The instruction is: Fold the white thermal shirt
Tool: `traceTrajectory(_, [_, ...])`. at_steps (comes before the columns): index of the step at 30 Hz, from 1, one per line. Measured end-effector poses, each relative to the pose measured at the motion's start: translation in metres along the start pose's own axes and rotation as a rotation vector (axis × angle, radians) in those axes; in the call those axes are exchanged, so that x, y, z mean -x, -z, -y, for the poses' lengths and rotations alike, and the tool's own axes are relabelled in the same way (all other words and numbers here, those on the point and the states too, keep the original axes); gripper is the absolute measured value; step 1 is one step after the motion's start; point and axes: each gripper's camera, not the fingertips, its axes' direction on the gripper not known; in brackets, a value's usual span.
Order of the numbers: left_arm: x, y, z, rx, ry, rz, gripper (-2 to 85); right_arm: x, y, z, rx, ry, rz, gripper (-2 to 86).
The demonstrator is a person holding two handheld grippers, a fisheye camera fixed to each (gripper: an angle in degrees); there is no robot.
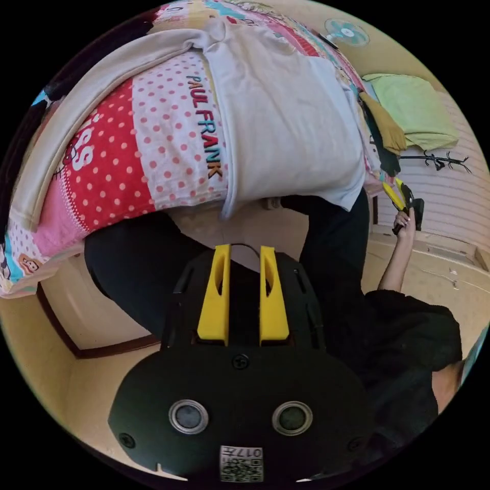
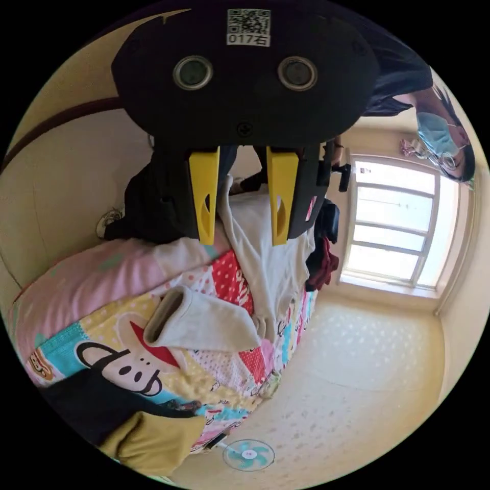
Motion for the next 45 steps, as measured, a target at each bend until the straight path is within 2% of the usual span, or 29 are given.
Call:
traceTrajectory(3, [-0.006, 0.009, 0.013, -0.210, -0.039, -0.111, 8.2, -0.032, 0.002, 0.007, -0.121, -0.133, 0.124, 14.4])
traceTrajectory(5, [-0.006, 0.008, 0.023, -0.283, -0.035, -0.132, 7.8, -0.047, -0.006, 0.007, -0.146, -0.203, 0.158, 14.5])
traceTrajectory(8, [0.000, -0.014, 0.046, -0.275, -0.009, -0.100, 8.7, -0.059, -0.023, 0.010, -0.166, -0.209, 0.209, 14.7])
traceTrajectory(11, [0.016, -0.056, 0.063, -0.201, 0.040, -0.068, 9.8, -0.068, -0.030, 0.007, -0.274, -0.251, 0.208, 14.6])
traceTrajectory(14, [0.014, -0.054, 0.043, -0.297, 0.088, -0.058, 8.6, -0.075, -0.034, 0.008, -0.394, -0.260, 0.266, 13.6])
traceTrajectory(17, [0.008, -0.060, 0.029, -0.336, 0.082, -0.038, 11.2, -0.079, -0.044, 0.027, -0.342, -0.289, 0.185, 8.9])
traceTrajectory(20, [0.007, -0.065, 0.023, -0.354, 0.075, 0.025, 11.2, -0.072, -0.041, 0.041, -0.340, -0.259, 0.227, 5.0])
traceTrajectory(23, [0.012, -0.068, 0.016, -0.371, 0.061, 0.051, 10.1, -0.038, -0.005, 0.063, -0.477, -0.126, 0.148, 3.5])
traceTrajectory(26, [0.021, -0.069, 0.007, -0.395, 0.039, 0.040, 9.7, 0.023, 0.029, 0.089, -0.610, 0.006, -0.022, 2.7])
traceTrajectory(28, [0.029, -0.069, 0.002, -0.408, 0.032, 0.022, 8.8, 0.082, 0.014, 0.121, -0.535, 0.118, -0.111, 2.4])
traceTrajectory(32, [0.050, -0.066, -0.006, -0.426, 0.010, -0.029, 7.3, 0.195, -0.057, 0.143, -0.405, 0.374, -0.081, 2.1])
traceTrajectory(34, [0.061, -0.065, -0.009, -0.437, 0.006, -0.069, 6.4, 0.271, -0.130, 0.139, -0.269, 0.540, -0.040, 2.3])
traceTrajectory(37, [0.081, -0.063, -0.016, -0.465, -0.006, -0.146, 5.1, 0.341, -0.243, 0.113, -0.095, 0.724, 0.032, 2.6])
traceTrajectory(41, [0.104, -0.058, -0.019, -0.465, -0.020, -0.255, 3.1, 0.368, -0.398, 0.086, 0.203, 0.812, 0.080, 3.4])
traceTrajectory(44, [0.111, -0.054, -0.020, -0.468, -0.030, -0.274, 2.1, 0.342, -0.523, 0.062, 0.474, 0.788, 0.103, 4.4])
traceTrajectory(45, [0.112, -0.053, -0.020, -0.470, -0.030, -0.275, 2.3, 0.323, -0.575, 0.050, 0.603, 0.755, 0.031, 5.1])
